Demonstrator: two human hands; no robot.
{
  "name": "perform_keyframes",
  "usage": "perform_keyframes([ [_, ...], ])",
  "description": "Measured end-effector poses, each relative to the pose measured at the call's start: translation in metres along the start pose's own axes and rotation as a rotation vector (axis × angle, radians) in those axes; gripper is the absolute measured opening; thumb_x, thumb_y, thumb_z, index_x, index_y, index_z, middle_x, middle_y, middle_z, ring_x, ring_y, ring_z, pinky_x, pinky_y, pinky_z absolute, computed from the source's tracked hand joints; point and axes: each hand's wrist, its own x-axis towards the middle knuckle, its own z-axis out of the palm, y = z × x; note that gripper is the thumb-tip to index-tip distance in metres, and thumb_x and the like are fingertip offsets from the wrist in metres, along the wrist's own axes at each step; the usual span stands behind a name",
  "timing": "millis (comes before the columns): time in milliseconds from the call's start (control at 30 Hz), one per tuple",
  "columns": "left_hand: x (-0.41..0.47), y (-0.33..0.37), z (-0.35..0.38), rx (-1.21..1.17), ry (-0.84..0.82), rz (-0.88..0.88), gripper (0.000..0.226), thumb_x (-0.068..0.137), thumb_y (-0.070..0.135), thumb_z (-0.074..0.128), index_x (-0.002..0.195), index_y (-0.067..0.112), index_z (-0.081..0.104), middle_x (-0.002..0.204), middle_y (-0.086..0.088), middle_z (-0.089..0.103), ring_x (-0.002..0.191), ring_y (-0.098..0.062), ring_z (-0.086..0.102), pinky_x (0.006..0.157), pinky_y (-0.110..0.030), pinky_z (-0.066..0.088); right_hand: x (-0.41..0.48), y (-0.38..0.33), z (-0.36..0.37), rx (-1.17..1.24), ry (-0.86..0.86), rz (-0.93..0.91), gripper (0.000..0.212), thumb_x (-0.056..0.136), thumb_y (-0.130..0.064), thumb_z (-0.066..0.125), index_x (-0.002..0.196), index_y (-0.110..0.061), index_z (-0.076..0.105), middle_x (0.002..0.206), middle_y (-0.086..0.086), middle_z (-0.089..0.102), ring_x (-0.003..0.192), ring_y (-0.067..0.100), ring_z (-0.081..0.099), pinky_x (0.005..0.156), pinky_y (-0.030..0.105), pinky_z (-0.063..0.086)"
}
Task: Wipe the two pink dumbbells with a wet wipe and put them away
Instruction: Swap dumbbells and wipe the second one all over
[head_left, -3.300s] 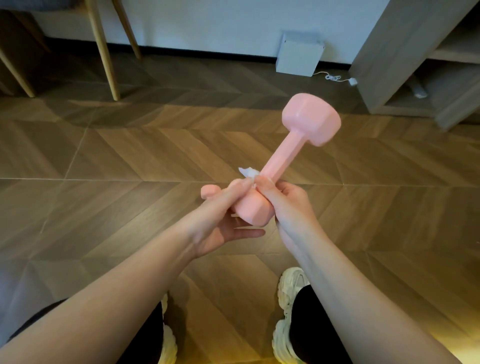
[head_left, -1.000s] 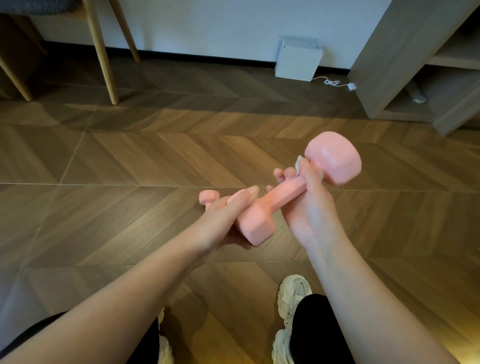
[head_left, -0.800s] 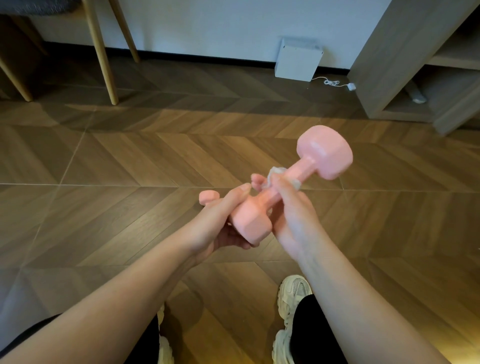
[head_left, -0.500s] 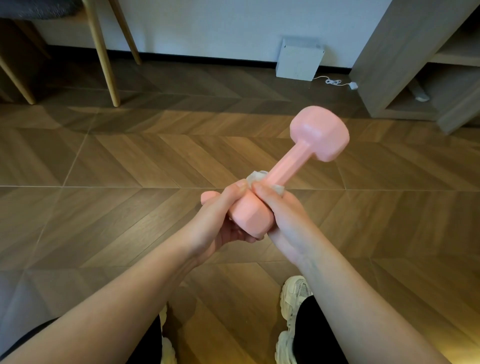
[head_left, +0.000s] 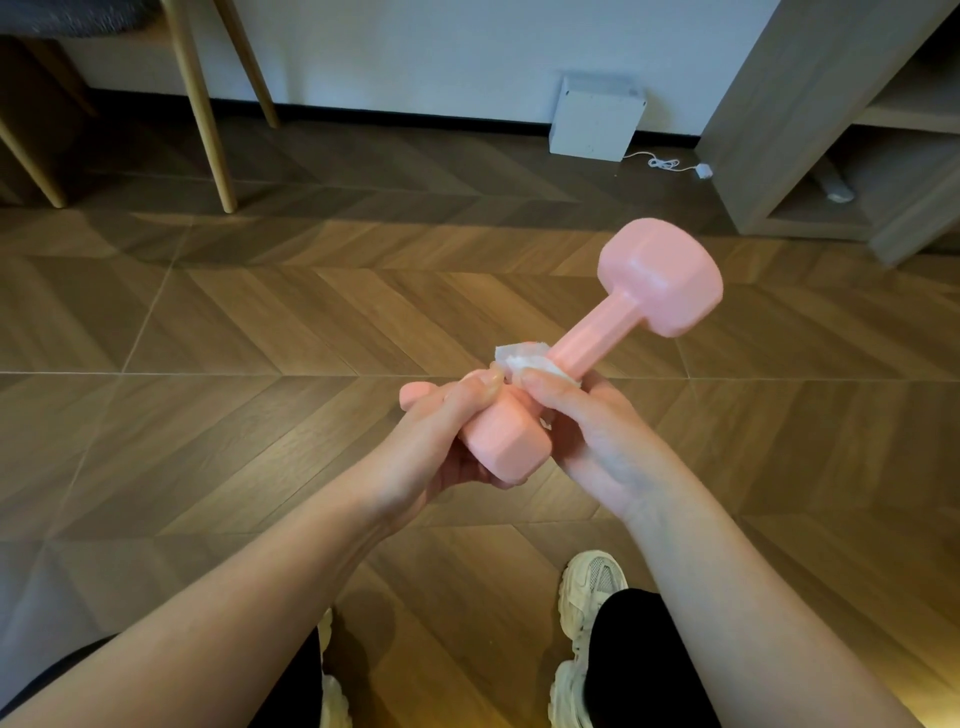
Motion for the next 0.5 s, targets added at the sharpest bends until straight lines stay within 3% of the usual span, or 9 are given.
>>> perform_keyframes([
  [67, 0.000, -0.001, 0.001, 0.019, -0.004, 0.003, 0.049, 0.088, 0.051, 0.047, 0.110, 0.013, 0.070, 0.115, -0.031, 0.063, 0.087, -0.027, 0.064, 0.070, -0.035, 0.056, 0.000, 0.001, 0.001, 0.003, 0.000, -0.003, 0.024, 0.079, -0.019, 0.071, 0.102, -0.017, 0.075, 0.114, 0.008, 0.071, 0.105, 0.017, 0.062, 0.103, 0.038, 0.044],
  [167, 0.001, -0.002, 0.002, 0.020, -0.005, 0.010, 0.052, 0.085, 0.054, 0.052, 0.112, 0.013, 0.070, 0.115, -0.030, 0.063, 0.088, -0.027, 0.064, 0.070, -0.034, 0.055, 0.000, 0.002, 0.004, 0.038, 0.033, -0.003, 0.031, 0.079, -0.022, 0.072, 0.108, -0.015, 0.069, 0.118, 0.008, 0.071, 0.107, 0.017, 0.063, 0.104, 0.038, 0.044],
  [300, 0.004, -0.005, 0.002, 0.021, 0.007, 0.031, 0.060, 0.077, 0.059, 0.056, 0.112, 0.012, 0.070, 0.117, -0.028, 0.065, 0.093, -0.029, 0.066, 0.076, -0.042, 0.058, -0.002, 0.004, 0.013, 0.062, 0.081, 0.023, 0.017, 0.074, -0.027, 0.075, 0.087, -0.016, 0.078, 0.120, 0.013, 0.070, 0.108, 0.019, 0.065, 0.110, 0.044, 0.043],
  [400, 0.006, -0.006, 0.001, 0.051, 0.030, 0.040, 0.065, 0.074, 0.059, 0.057, 0.115, 0.010, 0.068, 0.119, -0.028, 0.064, 0.098, -0.029, 0.066, 0.076, -0.043, 0.059, -0.002, 0.003, 0.015, 0.025, 0.150, 0.042, 0.043, 0.068, -0.033, 0.073, 0.107, -0.015, 0.068, 0.114, 0.009, 0.072, 0.101, 0.015, 0.067, 0.103, 0.038, 0.048],
  [500, 0.007, -0.007, -0.001, 0.089, 0.024, 0.058, 0.067, 0.074, 0.059, 0.056, 0.111, 0.005, 0.065, 0.113, -0.031, 0.064, 0.086, -0.022, 0.065, 0.063, -0.027, 0.053, -0.004, 0.000, 0.013, -0.183, 0.148, 0.064, 0.030, 0.090, -0.036, 0.065, 0.114, -0.017, 0.063, 0.090, -0.012, 0.072, 0.086, 0.001, 0.066, 0.087, 0.028, 0.051],
])
